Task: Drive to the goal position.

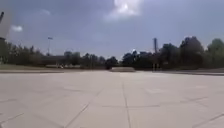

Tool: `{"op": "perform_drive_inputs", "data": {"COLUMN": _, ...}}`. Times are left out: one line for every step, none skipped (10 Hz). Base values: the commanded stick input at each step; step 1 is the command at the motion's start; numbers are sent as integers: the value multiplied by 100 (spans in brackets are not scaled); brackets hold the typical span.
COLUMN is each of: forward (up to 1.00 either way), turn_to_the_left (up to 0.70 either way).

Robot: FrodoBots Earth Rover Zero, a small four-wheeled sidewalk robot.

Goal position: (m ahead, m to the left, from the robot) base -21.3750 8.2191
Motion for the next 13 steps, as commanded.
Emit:
{"op": "perform_drive_inputs", "data": {"forward": 70, "turn_to_the_left": 0}}
{"op": "perform_drive_inputs", "data": {"forward": 70, "turn_to_the_left": 0}}
{"op": "perform_drive_inputs", "data": {"forward": 70, "turn_to_the_left": 0}}
{"op": "perform_drive_inputs", "data": {"forward": 70, "turn_to_the_left": 0}}
{"op": "perform_drive_inputs", "data": {"forward": 70, "turn_to_the_left": 0}}
{"op": "perform_drive_inputs", "data": {"forward": 70, "turn_to_the_left": 0}}
{"op": "perform_drive_inputs", "data": {"forward": 70, "turn_to_the_left": 0}}
{"op": "perform_drive_inputs", "data": {"forward": 70, "turn_to_the_left": -22}}
{"op": "perform_drive_inputs", "data": {"forward": 70, "turn_to_the_left": -35}}
{"op": "perform_drive_inputs", "data": {"forward": 70, "turn_to_the_left": -35}}
{"op": "perform_drive_inputs", "data": {"forward": 70, "turn_to_the_left": -9}}
{"op": "perform_drive_inputs", "data": {"forward": 70, "turn_to_the_left": 0}}
{"op": "perform_drive_inputs", "data": {"forward": 70, "turn_to_the_left": 0}}
